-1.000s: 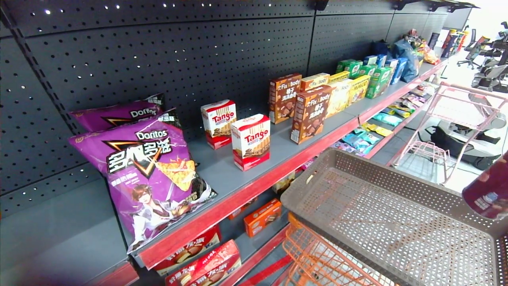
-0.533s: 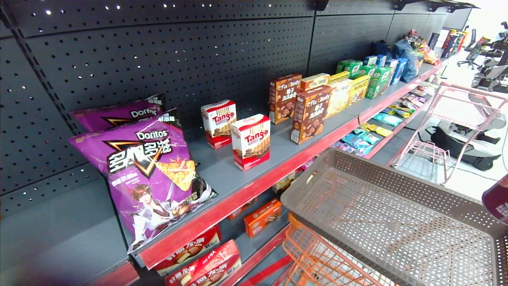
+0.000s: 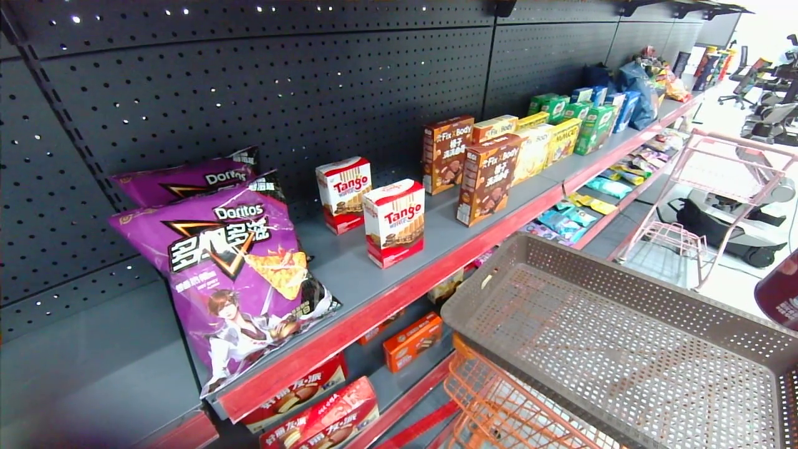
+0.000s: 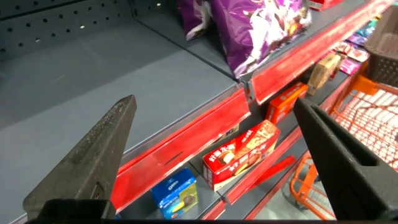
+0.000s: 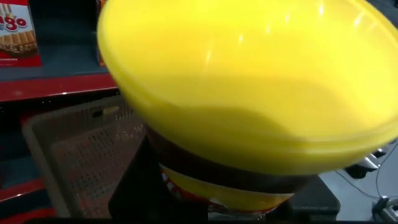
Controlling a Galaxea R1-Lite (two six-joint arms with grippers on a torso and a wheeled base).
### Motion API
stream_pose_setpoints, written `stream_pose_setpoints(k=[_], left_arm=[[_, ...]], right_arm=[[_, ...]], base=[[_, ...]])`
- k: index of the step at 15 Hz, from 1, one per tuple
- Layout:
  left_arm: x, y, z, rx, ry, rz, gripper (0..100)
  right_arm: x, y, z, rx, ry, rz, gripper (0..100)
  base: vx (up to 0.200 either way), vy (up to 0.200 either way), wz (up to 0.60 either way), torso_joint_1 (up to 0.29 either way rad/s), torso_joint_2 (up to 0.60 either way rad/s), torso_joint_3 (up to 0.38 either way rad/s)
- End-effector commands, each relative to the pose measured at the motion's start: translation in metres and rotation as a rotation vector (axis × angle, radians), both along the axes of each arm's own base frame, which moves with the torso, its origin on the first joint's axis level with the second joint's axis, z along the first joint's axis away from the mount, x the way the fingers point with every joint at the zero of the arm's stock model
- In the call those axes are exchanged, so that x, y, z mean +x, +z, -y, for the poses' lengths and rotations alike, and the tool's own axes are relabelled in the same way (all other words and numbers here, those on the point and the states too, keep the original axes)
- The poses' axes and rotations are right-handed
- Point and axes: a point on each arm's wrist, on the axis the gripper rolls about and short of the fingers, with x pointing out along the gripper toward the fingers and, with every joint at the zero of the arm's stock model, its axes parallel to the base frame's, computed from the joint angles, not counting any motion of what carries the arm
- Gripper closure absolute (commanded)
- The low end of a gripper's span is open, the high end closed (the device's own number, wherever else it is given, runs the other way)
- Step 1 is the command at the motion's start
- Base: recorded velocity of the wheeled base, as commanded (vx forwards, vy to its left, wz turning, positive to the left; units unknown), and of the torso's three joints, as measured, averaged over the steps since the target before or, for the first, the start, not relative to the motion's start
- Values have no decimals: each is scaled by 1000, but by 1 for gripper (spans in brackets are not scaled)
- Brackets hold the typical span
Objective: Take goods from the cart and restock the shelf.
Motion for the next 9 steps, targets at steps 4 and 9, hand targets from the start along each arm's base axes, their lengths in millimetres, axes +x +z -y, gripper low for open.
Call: stream_pose_setpoints(k=[4,9], left_arm=[[0,0,0,-8,5,2,0],[0,0,0,-6,5,2,0]], right_arm=[[3,-2,-3,1,37,-13,100],[3,-4,-7,2,76,-16,100]], base=[[-50,0,0,1,-1,-1],[-200,0,0,3,1,2]])
